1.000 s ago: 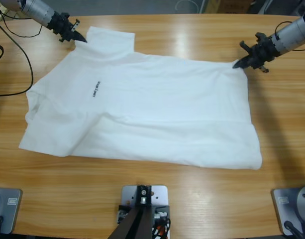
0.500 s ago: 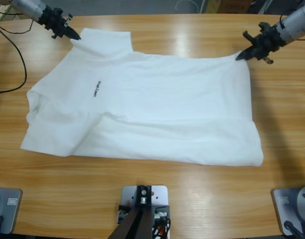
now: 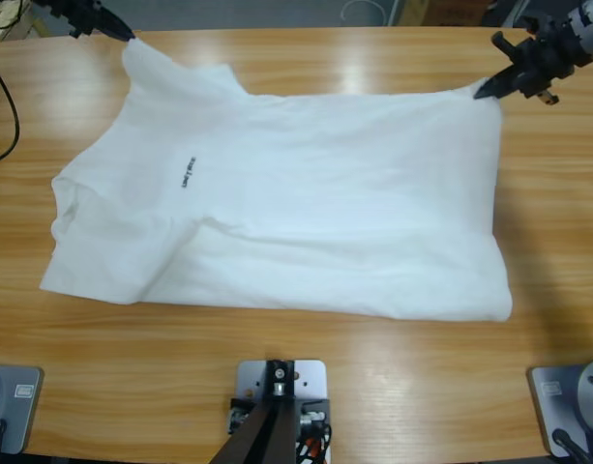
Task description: Fold clothes
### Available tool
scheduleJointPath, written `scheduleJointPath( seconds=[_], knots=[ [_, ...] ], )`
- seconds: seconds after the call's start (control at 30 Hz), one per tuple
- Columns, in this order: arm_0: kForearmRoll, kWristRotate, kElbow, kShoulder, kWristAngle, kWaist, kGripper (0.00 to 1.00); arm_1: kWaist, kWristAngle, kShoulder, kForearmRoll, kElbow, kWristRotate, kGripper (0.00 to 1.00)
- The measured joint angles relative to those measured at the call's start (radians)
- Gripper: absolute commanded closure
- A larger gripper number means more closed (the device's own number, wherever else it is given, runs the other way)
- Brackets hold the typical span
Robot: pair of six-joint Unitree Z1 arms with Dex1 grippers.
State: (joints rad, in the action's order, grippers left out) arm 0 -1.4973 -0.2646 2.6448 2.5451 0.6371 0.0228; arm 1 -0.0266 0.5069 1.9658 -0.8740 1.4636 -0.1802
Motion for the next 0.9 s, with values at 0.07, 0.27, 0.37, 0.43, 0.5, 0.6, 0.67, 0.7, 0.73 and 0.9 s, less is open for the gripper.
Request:
scheduleJointPath(
  seconds=[0.07,0.27,0.37,0.43,0.5,0.6,0.67,0.7,0.73,0.9],
  knots=[
    [-0.001,0.011,-0.001,-0.014,0.000,0.004,1.000,0.000,-0.001,-0.026,0.000,-0.029,0.007,1.000],
    [-0.001,0.007,-0.004,-0.050,0.000,0.024,1.000,0.000,-0.003,-0.073,0.001,-0.094,0.015,1.000],
    [-0.002,-0.004,-0.004,-0.076,0.000,0.032,1.000,0.000,-0.004,-0.075,0.001,-0.119,0.019,1.000],
    [-0.002,-0.005,-0.004,-0.099,0.000,0.036,1.000,0.000,-0.005,-0.076,0.001,-0.129,0.021,1.000],
    [-0.003,-0.005,-0.004,-0.120,0.000,0.035,1.000,0.000,-0.006,-0.077,0.001,-0.137,0.022,1.000],
    [-0.005,-0.005,-0.004,-0.143,0.001,0.016,1.000,0.000,-0.021,-0.091,0.001,-0.147,0.024,1.000],
    [-0.006,-0.005,-0.004,-0.152,0.003,-0.002,1.000,0.000,-0.032,-0.106,0.001,-0.154,0.025,1.000],
    [-0.006,-0.005,-0.004,-0.154,0.006,-0.009,1.000,0.000,-0.035,-0.113,0.002,-0.160,0.025,1.000],
    [-0.006,-0.005,-0.004,-0.156,0.008,-0.014,1.000,0.000,-0.036,-0.117,0.003,-0.166,0.025,1.000],
    [-0.006,0.004,-0.004,-0.164,0.023,-0.022,1.000,0.001,-0.039,-0.128,0.003,-0.188,0.025,1.000]
  ],
)
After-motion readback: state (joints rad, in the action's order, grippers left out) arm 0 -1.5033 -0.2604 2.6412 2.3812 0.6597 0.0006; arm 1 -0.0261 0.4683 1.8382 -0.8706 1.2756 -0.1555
